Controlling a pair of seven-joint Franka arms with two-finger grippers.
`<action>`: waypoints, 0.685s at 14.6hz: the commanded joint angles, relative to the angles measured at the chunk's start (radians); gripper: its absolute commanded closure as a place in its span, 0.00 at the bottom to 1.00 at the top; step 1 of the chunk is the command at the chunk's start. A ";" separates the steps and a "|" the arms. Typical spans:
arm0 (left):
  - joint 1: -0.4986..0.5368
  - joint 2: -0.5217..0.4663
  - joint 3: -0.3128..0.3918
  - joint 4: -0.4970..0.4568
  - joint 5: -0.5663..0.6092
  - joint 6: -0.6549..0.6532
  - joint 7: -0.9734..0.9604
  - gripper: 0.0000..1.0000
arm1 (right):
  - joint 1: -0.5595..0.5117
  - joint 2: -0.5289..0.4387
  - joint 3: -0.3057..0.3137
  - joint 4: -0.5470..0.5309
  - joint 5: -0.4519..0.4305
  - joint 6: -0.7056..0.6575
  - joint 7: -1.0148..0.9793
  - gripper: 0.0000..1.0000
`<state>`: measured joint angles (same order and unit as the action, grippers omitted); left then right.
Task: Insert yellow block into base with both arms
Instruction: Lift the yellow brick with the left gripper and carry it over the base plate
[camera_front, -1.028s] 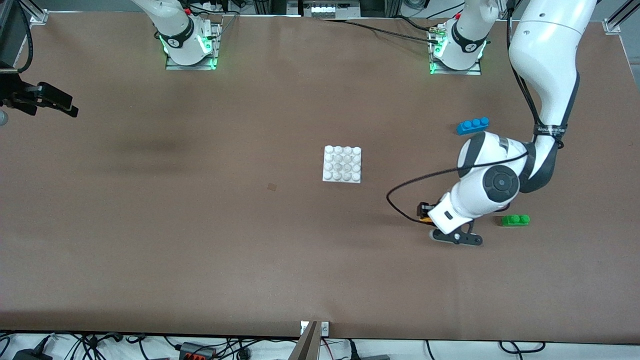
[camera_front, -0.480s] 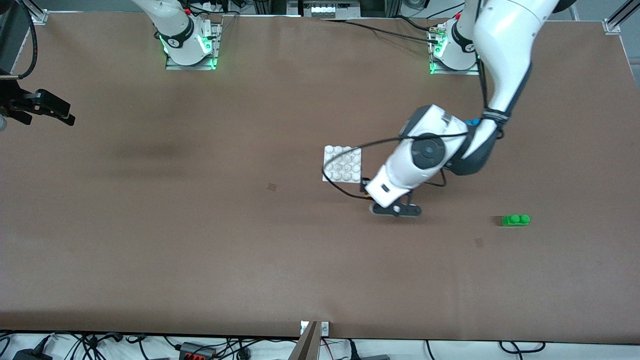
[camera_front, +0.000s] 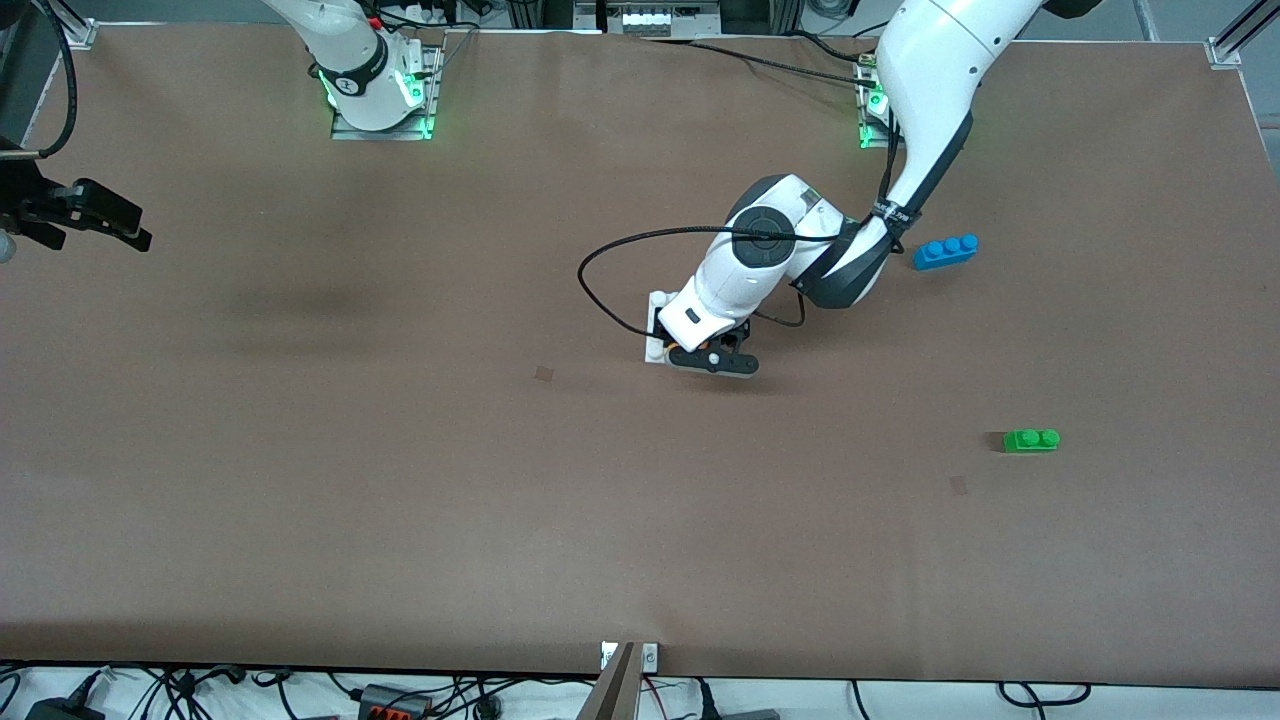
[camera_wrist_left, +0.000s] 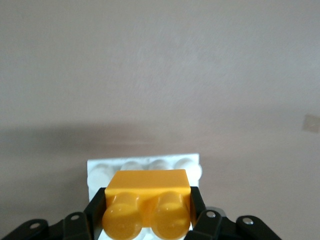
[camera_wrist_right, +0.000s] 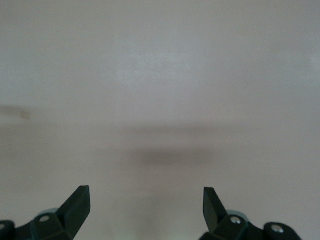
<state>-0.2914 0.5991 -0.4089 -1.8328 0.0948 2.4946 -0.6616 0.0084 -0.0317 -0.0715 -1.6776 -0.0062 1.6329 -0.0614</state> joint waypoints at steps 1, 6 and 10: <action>0.031 -0.096 -0.031 -0.128 0.017 0.014 -0.018 0.77 | 0.010 -0.005 0.001 -0.002 -0.002 0.001 -0.008 0.00; 0.028 -0.091 -0.039 -0.125 0.017 -0.036 -0.032 0.77 | 0.010 -0.005 0.001 -0.002 -0.002 -0.001 -0.008 0.00; -0.031 -0.076 -0.013 -0.106 0.016 -0.055 -0.107 0.78 | 0.010 -0.005 0.001 -0.002 -0.002 -0.001 -0.008 0.00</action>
<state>-0.3013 0.5390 -0.4360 -1.9325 0.0948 2.4622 -0.7306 0.0164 -0.0318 -0.0694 -1.6775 -0.0061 1.6329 -0.0614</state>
